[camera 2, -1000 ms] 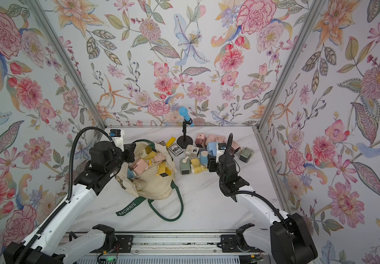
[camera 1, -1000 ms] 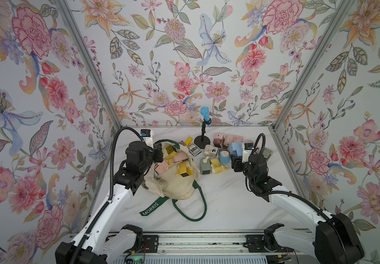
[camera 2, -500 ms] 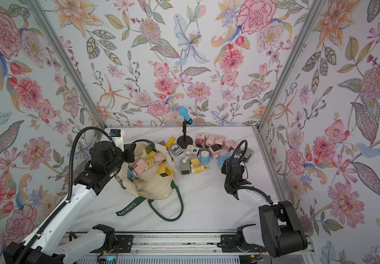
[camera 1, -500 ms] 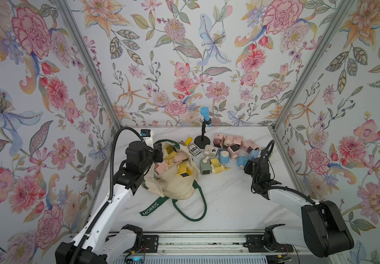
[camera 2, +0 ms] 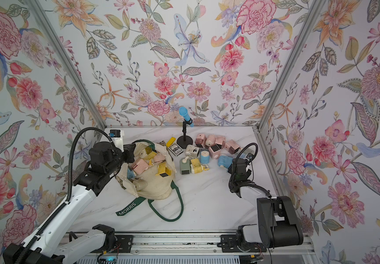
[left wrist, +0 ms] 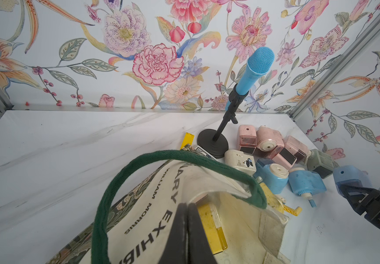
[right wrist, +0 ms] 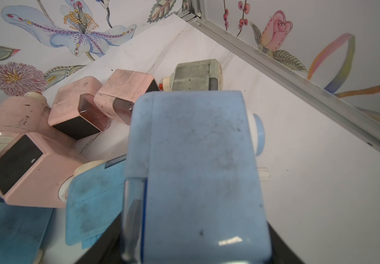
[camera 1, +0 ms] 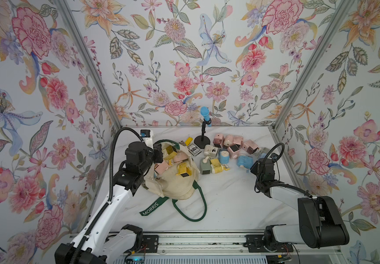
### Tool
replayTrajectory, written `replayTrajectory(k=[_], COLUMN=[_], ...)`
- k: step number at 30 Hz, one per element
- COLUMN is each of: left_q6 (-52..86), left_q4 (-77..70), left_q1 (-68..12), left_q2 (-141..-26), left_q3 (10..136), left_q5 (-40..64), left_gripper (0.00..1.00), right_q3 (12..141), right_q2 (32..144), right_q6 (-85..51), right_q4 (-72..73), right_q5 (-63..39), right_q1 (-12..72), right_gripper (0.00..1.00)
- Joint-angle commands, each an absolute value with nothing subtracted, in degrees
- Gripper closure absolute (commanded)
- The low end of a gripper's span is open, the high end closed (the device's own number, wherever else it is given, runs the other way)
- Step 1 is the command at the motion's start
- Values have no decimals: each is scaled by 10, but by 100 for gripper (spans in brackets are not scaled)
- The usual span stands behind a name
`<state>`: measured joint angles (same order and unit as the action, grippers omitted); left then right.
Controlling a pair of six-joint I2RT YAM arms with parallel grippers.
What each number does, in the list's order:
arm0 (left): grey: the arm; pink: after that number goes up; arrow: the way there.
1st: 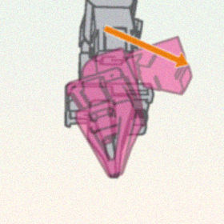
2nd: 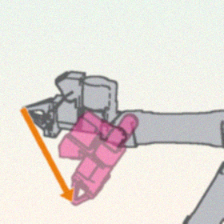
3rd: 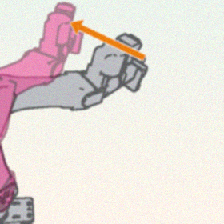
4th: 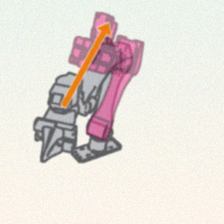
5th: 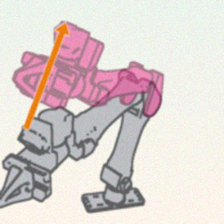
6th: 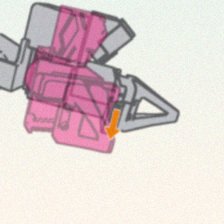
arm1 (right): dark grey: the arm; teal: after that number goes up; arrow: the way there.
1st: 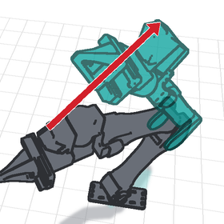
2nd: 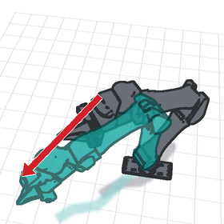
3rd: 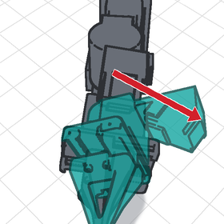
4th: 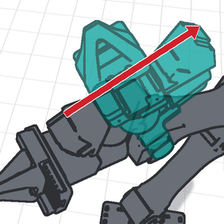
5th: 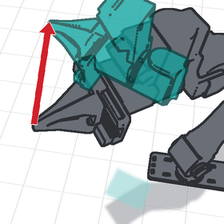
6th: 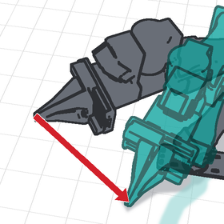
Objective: Take out the pencil sharpeners from the tote bags
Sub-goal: Place the pencil sharpener at the center of the board.
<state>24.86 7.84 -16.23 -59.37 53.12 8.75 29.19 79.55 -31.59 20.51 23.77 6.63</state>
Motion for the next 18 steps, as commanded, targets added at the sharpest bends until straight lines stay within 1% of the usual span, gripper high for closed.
replayTrajectory(k=[1,10,18], left_q6=[245,242,242], left_q4=[44,44,43], left_q1=[-161,-160,-160], left_q2=[-575,-579,-580], left_q3=[532,532,532], left_q5=[83,78,78], left_gripper=[100,100,100], right_q3=[307,322,337], right_q2=[808,855,877], right_q6=[-342,-352,-340], right_q4=[212,215,210], right_q5=[236,215,192], right_q1=[63,57,57], right_gripper=[45,41,31])
